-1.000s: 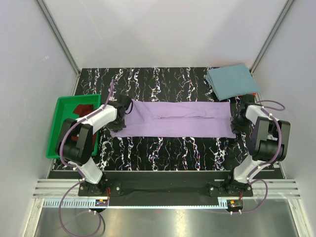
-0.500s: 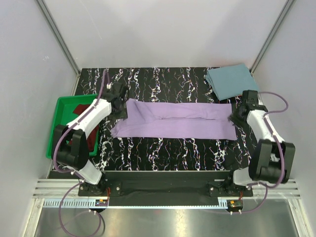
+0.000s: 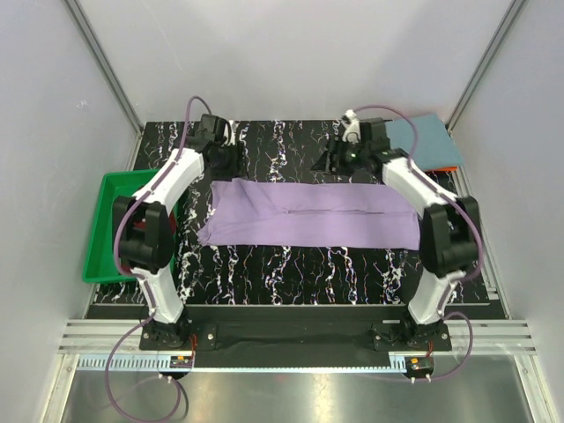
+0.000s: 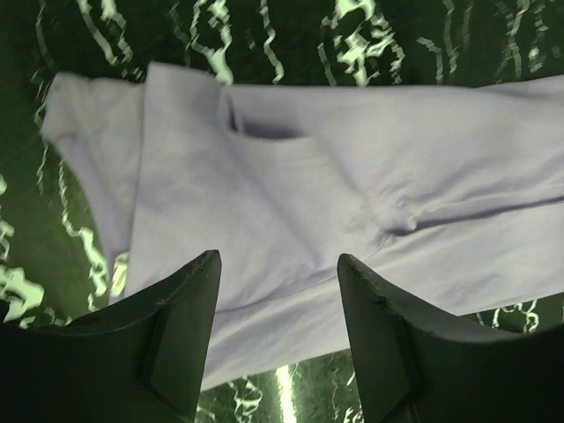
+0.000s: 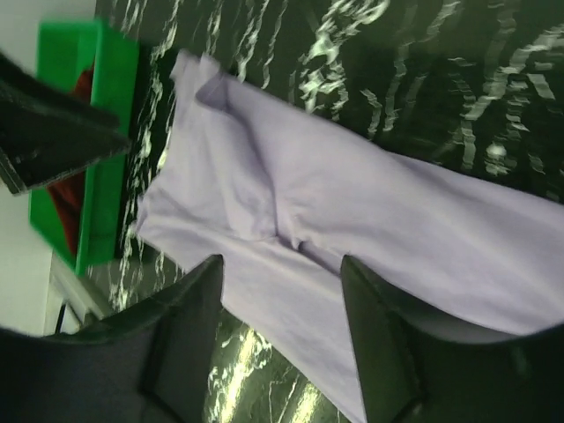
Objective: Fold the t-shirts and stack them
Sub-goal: Fold the tshirt
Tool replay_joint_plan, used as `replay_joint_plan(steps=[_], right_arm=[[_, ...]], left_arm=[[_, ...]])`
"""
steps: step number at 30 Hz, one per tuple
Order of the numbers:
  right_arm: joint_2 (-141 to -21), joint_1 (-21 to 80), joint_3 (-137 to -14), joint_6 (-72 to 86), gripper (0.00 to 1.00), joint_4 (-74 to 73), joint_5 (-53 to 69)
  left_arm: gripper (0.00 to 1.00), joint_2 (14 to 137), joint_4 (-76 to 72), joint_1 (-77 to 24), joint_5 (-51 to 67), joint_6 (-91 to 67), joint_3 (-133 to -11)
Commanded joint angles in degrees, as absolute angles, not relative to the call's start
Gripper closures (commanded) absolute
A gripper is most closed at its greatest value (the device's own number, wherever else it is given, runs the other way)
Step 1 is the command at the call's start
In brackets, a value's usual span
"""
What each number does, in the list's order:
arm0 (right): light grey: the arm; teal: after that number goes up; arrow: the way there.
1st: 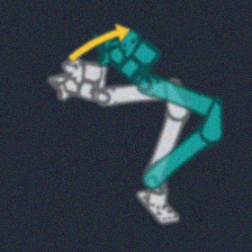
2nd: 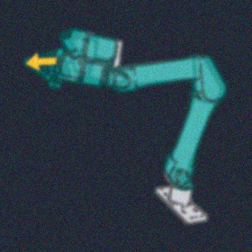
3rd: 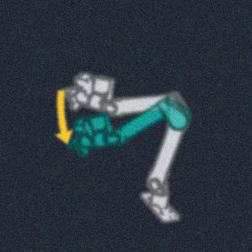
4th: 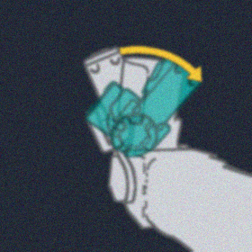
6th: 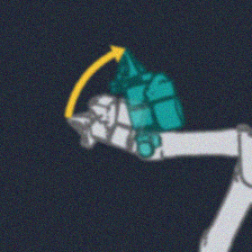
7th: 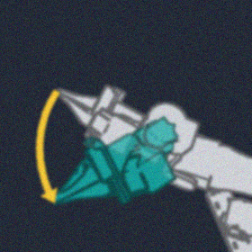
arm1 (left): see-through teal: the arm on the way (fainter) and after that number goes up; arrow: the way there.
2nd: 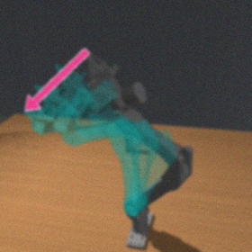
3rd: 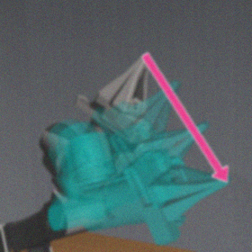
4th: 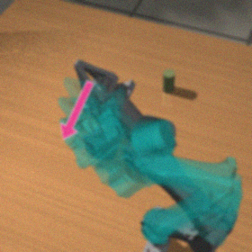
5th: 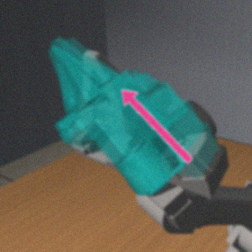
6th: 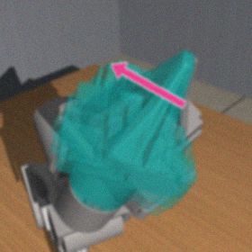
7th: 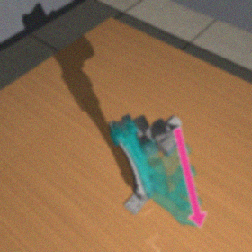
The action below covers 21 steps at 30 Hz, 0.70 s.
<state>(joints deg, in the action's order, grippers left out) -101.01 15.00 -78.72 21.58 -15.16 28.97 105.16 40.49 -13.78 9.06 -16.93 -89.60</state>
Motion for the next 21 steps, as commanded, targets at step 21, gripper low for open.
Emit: replay_joint_plan(steps=[21], right_arm=[[-142.64,26.98,-118.21,14.94,0.23,-13.36,54.32]], left_arm=[[0.44,114.7,40.17,-6.24,6.85,-21.09,-91.15]])
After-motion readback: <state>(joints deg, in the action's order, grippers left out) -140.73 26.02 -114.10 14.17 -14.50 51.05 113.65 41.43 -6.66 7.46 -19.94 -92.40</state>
